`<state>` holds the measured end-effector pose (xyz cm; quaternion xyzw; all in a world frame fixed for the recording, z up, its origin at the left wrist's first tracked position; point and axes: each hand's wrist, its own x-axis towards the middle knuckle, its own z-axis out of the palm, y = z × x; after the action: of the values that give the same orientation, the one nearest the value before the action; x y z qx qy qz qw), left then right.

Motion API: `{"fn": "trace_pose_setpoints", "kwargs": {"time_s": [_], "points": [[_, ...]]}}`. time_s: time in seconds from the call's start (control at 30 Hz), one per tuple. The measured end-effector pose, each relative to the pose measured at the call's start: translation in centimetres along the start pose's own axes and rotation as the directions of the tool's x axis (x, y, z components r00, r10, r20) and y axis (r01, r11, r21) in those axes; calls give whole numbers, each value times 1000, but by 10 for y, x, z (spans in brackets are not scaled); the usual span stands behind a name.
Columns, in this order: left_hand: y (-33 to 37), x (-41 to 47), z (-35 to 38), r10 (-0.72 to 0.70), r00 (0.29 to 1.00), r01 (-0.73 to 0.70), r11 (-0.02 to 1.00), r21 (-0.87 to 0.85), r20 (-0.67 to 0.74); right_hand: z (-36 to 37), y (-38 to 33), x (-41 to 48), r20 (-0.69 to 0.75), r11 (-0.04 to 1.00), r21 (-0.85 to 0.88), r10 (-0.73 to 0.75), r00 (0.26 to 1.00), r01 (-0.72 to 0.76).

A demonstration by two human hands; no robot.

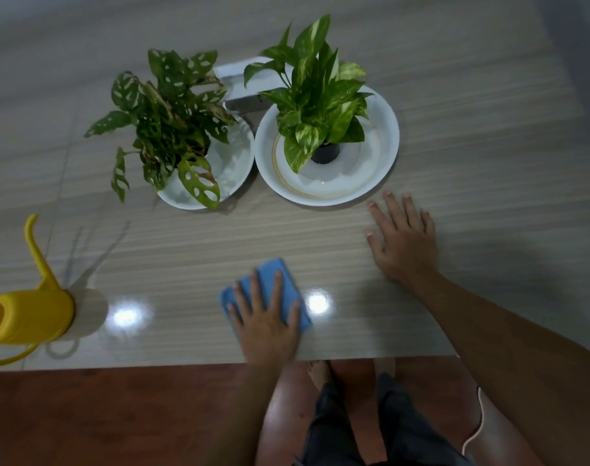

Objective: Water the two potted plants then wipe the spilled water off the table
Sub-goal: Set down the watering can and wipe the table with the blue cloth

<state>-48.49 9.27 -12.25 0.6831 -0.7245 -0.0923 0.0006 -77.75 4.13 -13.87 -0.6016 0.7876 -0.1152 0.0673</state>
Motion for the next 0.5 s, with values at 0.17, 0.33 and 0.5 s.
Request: {"fn": "trace_pose_setpoints", "kwargs": {"time_s": [0.17, 0.33, 0.5], "points": [[67, 2, 13, 369, 929, -368, 929, -31, 29, 1, 0, 0, -6, 999, -36, -10, 1000, 10], [-37, 64, -2, 8, 1000, -7, 999, 41, -30, -1, -2, -1, -15, 999, -53, -11, 1000, 11], [7, -14, 7, 20, 999, -20, 1000, -9, 26, -1, -2, 0, -9, 1000, -18, 7, 1000, -8]]}}
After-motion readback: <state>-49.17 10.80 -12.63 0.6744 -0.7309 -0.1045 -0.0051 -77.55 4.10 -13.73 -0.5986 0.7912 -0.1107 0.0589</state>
